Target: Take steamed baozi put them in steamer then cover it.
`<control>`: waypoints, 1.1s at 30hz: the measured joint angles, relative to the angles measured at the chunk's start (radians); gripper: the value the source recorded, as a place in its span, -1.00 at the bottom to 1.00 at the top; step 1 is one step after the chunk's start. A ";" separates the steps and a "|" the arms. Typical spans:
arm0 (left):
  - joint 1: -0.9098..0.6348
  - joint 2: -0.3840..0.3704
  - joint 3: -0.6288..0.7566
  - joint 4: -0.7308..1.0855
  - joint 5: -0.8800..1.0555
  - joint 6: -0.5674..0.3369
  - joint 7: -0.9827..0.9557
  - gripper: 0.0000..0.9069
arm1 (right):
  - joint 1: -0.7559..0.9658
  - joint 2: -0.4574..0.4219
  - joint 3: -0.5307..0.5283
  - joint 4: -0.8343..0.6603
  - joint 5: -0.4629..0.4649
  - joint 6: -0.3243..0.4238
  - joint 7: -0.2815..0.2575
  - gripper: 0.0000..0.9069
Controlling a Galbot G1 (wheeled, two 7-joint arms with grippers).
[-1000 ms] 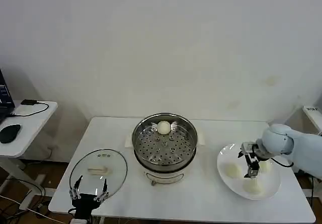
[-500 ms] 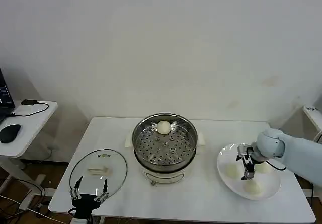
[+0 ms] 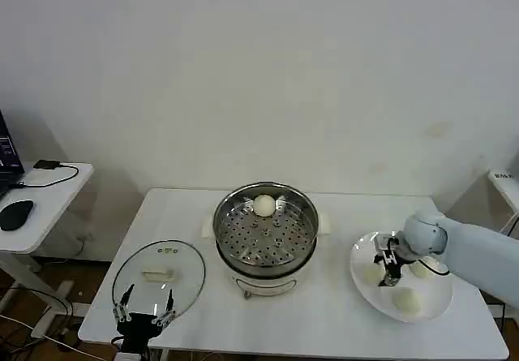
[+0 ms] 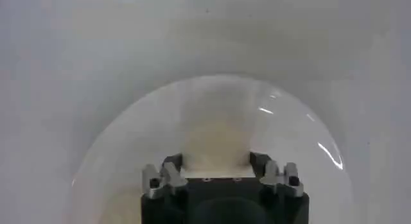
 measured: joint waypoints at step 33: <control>-0.024 0.019 -0.017 0.003 -0.019 -0.001 -0.006 1.00 | 0.607 0.302 -0.255 0.086 0.383 -0.124 0.067 0.47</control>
